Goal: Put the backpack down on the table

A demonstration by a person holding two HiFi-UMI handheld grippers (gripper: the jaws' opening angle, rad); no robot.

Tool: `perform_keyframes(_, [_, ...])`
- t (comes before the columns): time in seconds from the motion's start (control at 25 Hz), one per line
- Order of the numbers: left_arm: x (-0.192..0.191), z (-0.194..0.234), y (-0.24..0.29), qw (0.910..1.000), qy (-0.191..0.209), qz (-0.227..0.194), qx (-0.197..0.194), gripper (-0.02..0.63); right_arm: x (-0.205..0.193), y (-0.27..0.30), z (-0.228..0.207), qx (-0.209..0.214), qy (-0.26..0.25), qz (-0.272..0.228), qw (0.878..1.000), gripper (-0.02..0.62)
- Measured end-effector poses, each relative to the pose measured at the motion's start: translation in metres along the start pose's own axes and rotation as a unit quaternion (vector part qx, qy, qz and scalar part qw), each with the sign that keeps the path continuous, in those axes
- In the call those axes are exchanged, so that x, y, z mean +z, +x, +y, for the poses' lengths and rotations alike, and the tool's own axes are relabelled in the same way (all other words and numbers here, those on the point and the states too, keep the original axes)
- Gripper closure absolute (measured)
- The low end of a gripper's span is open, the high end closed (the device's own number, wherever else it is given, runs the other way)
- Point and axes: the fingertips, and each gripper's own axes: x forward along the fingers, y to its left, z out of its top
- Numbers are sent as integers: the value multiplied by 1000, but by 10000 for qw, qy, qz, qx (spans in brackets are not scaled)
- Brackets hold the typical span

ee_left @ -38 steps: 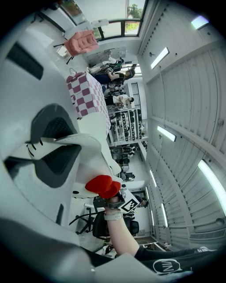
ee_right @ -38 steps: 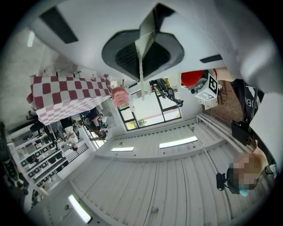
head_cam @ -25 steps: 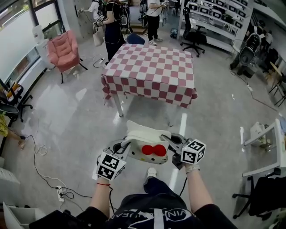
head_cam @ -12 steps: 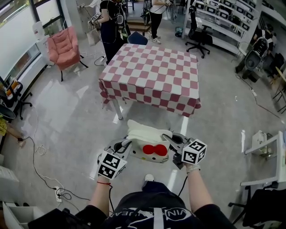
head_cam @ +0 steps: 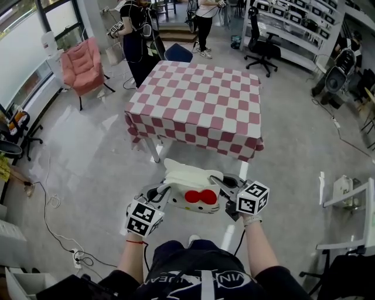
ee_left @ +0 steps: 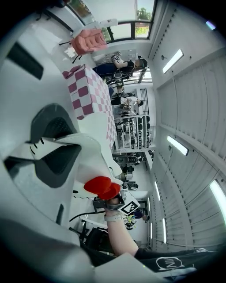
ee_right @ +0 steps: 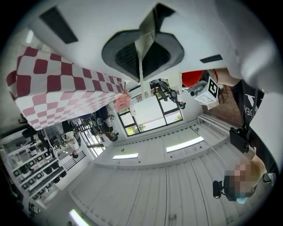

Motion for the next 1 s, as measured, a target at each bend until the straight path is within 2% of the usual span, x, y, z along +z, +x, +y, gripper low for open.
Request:
perform_keyframes(0.36, [7,16,21,10000,-48,26,46,577,7,12,-23,-8,47,38,10000,584])
perform_keyframes(1.0, [26,91,79,9993,-27,169,-345,577,38,71,-85,-201,144,132,9996,584])
